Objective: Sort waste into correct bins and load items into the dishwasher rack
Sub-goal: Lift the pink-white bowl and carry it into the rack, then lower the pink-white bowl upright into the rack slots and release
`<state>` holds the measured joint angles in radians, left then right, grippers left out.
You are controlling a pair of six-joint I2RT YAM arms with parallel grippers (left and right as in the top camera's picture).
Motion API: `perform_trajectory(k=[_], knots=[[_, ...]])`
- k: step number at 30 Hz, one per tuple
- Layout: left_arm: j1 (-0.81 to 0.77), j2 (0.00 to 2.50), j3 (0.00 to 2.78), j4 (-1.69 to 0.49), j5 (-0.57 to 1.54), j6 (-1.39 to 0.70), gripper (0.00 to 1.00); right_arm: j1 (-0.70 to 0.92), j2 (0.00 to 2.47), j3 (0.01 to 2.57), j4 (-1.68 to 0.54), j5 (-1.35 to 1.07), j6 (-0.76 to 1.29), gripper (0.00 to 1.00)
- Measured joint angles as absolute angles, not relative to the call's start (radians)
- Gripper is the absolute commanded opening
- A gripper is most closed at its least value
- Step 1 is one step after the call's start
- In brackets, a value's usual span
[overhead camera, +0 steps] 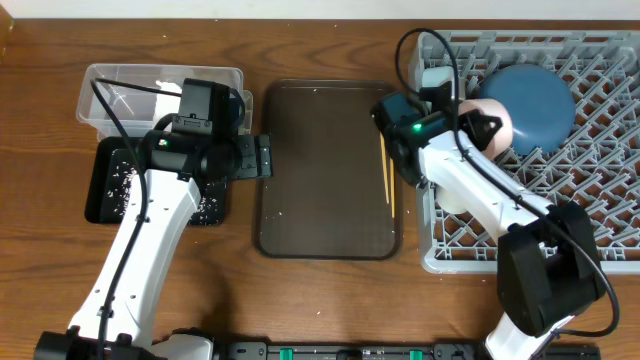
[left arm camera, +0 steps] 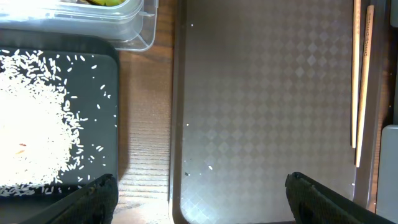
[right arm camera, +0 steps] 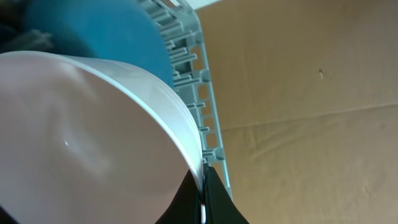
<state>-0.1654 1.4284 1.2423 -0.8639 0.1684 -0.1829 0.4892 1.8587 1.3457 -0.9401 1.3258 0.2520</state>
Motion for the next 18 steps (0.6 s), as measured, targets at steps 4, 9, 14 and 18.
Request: perform_trajectory(k=[4,9,14,18], knots=[[-0.165,1.428,1.242,-0.864,0.168,-0.183,0.89,0.529,1.859,1.346,-0.937,1.293,0.251,0.12],[-0.165,1.428,1.242,-0.864,0.168,-0.183,0.89,0.548,1.862,1.346,-0.936,1.267,0.239,0.10],[-0.165,1.428,1.242,-0.864,0.168,-0.183,0.89,0.550,1.865,1.346,-0.934,1.262,0.238,0.19],[-0.165,1.428,1.242,-0.864,0.168,-0.183,0.89,0.546,1.866,1.346,-0.934,1.252,0.234,0.13]])
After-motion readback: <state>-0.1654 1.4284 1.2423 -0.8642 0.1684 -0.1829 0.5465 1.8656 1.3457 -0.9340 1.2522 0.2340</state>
